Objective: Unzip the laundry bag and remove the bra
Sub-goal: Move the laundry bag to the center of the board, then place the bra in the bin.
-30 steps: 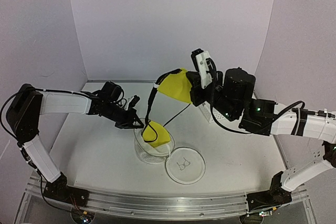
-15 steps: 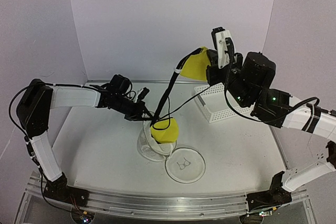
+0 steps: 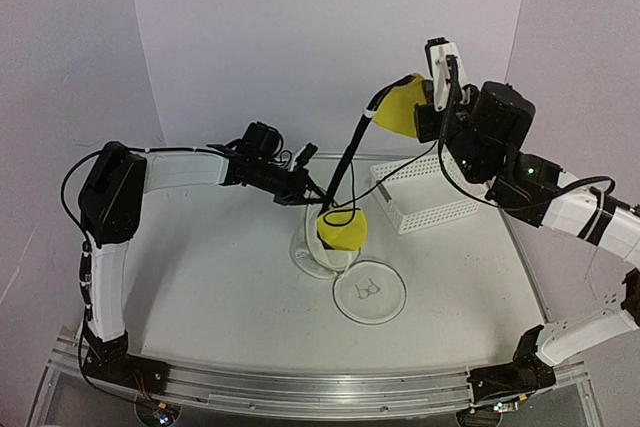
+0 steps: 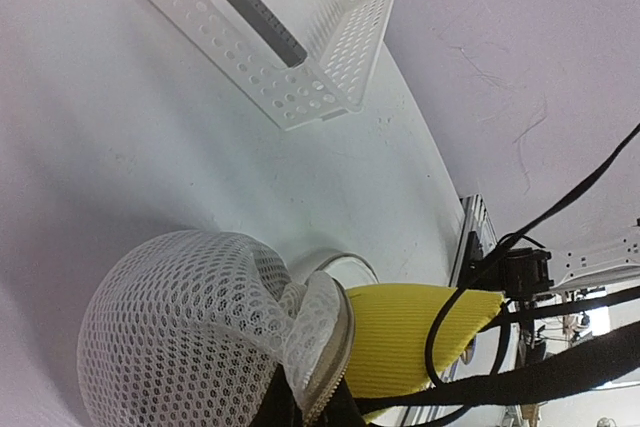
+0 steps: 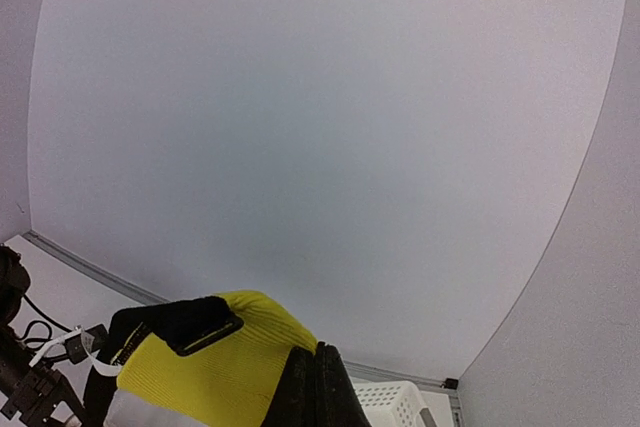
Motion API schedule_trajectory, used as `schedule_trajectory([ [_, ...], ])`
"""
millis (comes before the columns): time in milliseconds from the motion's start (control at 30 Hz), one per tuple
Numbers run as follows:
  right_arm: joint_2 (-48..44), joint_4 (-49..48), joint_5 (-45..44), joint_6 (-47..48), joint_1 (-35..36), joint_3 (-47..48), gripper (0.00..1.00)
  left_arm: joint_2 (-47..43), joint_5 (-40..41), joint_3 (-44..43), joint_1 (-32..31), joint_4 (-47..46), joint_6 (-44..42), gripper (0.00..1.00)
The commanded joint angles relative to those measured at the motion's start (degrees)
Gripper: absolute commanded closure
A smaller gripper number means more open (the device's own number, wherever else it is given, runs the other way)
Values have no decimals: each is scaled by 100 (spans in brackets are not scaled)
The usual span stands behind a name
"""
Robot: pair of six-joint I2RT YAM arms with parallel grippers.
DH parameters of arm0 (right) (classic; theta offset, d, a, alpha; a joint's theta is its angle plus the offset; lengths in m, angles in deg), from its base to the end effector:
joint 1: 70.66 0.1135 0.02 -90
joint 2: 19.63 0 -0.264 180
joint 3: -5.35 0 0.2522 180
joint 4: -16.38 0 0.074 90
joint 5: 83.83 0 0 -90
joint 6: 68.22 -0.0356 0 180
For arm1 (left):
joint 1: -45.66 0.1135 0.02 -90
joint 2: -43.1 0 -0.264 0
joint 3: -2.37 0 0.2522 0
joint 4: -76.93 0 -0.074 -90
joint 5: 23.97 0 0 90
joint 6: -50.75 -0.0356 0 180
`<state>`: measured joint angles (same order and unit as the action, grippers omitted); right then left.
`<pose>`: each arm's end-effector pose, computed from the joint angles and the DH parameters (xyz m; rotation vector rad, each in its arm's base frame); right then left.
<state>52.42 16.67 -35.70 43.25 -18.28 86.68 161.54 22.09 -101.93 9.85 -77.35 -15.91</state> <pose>0.1939 0.2127 0.4210 -0.3223 1.4185 -0.0754 0.3641 -0.2931 0.2202 0.7052 2.3180 -1.3850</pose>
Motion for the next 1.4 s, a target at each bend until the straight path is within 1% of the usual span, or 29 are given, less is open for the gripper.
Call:
schedule_trajectory([
  [0,-60,-35,-49,40,-395,311,100,468,-436,-948,-29,-318,186,100],
  [133,130,155,136,-111,-853,432,100,971,-624,-1578,-48,-325,372,100],
  [267,394,245,314,-329,-1393,571,100,1307,-614,-1856,-80,-339,504,100],
  [467,951,356,592,-539,-2177,965,100,1496,-501,-1800,-84,-378,582,100],
  [700,1766,583,799,-904,-2907,1371,100,1488,-466,-1468,-84,-397,551,100],
  [833,2221,696,1007,-1162,-3139,1498,100,1530,-488,-1386,-84,-406,573,100],
  [1000,2818,825,1177,-1462,-3254,1595,100,1611,-475,-1361,-84,-406,623,100],
  [1233,3502,866,1310,-1852,-3338,1465,100,1714,-552,-1466,-84,-406,672,100],
  [1367,3704,934,1338,-2092,-3397,1264,100,1685,-565,-1416,-84,-406,664,100],
])
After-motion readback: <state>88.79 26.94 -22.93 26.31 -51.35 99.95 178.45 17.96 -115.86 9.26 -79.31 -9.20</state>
